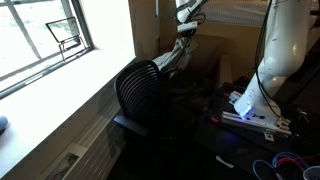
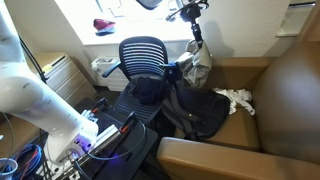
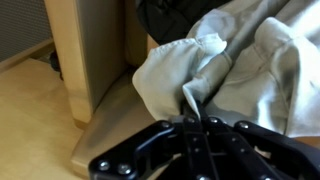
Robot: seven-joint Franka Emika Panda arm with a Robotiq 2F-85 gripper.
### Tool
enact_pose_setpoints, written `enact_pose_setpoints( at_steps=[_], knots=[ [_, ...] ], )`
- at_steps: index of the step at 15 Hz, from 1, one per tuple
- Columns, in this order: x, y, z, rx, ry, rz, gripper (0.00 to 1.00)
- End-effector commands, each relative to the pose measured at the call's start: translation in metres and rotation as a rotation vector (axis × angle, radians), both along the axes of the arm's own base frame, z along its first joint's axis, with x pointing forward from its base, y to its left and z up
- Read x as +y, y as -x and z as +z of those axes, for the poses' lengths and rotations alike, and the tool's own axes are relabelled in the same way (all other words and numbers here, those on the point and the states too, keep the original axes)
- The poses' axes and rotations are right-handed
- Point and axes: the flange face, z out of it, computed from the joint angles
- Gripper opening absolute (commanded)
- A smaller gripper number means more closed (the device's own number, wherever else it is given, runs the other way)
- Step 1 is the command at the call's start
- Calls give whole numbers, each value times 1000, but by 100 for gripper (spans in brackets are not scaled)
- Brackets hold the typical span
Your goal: Move the clothes on the black chair to the brown chair and then move the bag from the brown chair to the black
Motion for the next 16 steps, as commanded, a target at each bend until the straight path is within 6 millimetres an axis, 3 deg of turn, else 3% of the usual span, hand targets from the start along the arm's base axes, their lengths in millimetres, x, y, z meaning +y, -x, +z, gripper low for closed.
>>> enact_pose_setpoints(
  at_steps=[1,4,6,7,9,13,14,16],
  knots=[
    [-75,62,2,22,61,-195,1],
    [-141,122,1,40,126,-373,1],
    [-169,147,-2,70,173,-492,1],
    [-159,132,-1,49,138,-416,1],
    [-171,144,-1,52,142,-440,3],
    [-158,130,-3,48,137,-415,3],
    [-158,130,-3,48,136,-415,28],
    [-160,128,-6,-23,25,-387,34]
  ],
)
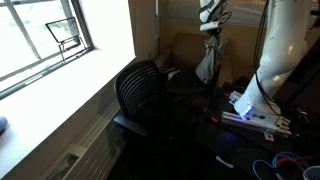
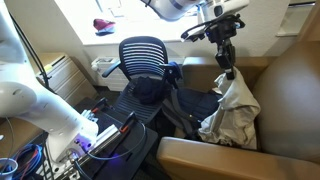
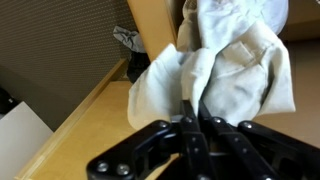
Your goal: Move the clothes on the black chair to the brown chair and then move the bag from the brown chair to the black
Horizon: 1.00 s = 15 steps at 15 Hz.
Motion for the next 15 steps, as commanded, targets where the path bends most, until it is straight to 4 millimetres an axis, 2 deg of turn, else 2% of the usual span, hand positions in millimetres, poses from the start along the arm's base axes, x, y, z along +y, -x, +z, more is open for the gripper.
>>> enact_pose_setpoints(
  at_steps=[1,6,9,10,13,14,15],
  knots=[
    [-6,-1,-7,-110,-131,19,41],
    [-26,15,-20,-177,-296,-44,76],
    [-24,4,-13,-144,-293,52,97],
    [-25,15,-16,-167,-273,2,80],
    [-22,5,-12,-161,-277,34,97],
    [-22,4,-11,-161,-277,36,97],
    [-12,-8,-4,-188,-271,129,99]
  ],
)
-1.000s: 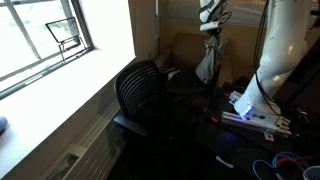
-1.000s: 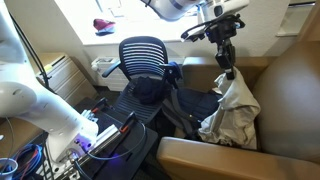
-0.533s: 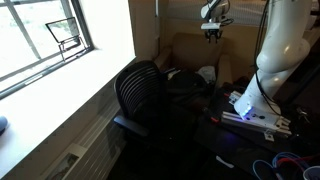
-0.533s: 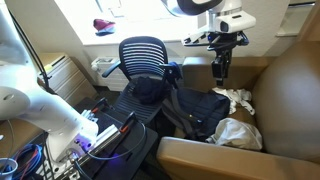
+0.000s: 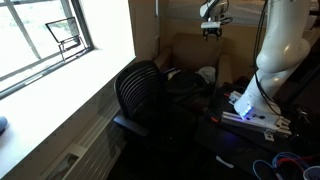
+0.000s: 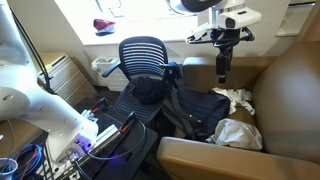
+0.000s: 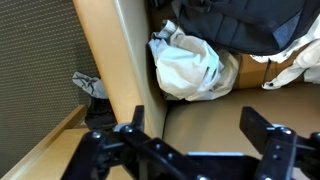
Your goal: Move the clothes on the black chair to the brown chair and then move the bag from the brown chair to the black
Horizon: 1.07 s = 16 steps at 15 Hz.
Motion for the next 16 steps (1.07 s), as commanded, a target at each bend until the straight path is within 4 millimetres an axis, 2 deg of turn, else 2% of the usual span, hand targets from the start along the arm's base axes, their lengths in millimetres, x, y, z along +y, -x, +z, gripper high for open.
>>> enact_pose_setpoints(
  at_steps=[1,2,5,7,8,10,11,12,13,16],
  knots=[
    [28,-29,16,-19,48,162,100],
    [56,-43,29,-47,54,210,100],
    [119,-83,61,-90,85,366,100],
    [173,-106,89,-124,97,484,100],
    [196,-115,100,-146,100,541,100],
    [229,-124,105,-163,94,651,100],
    [234,-125,107,-150,101,707,100],
    [227,-136,110,-154,95,614,100],
    [235,-138,113,-159,93,627,100],
    [231,-137,111,-157,93,617,100]
  ],
)
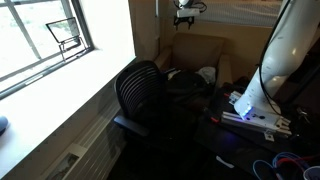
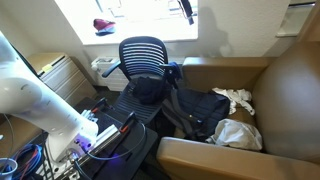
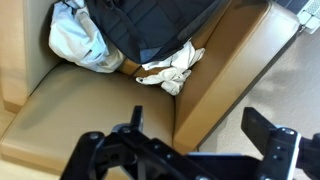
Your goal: Move the clothes on the black chair to the brown chair and then move the bag from the brown chair to the black
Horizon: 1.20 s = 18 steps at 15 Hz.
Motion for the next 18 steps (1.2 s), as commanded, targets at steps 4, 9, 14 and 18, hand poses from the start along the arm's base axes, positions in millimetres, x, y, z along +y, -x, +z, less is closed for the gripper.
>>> enact_pose_setpoints(
  at_steps=[4,9,14,18],
  knots=[
    [90,-32,-26,-26,-94,247,100],
    [188,-57,-48,-3,-189,519,100],
    [221,-52,-68,106,-254,782,100],
    [216,-50,-67,116,-216,765,100]
  ],
)
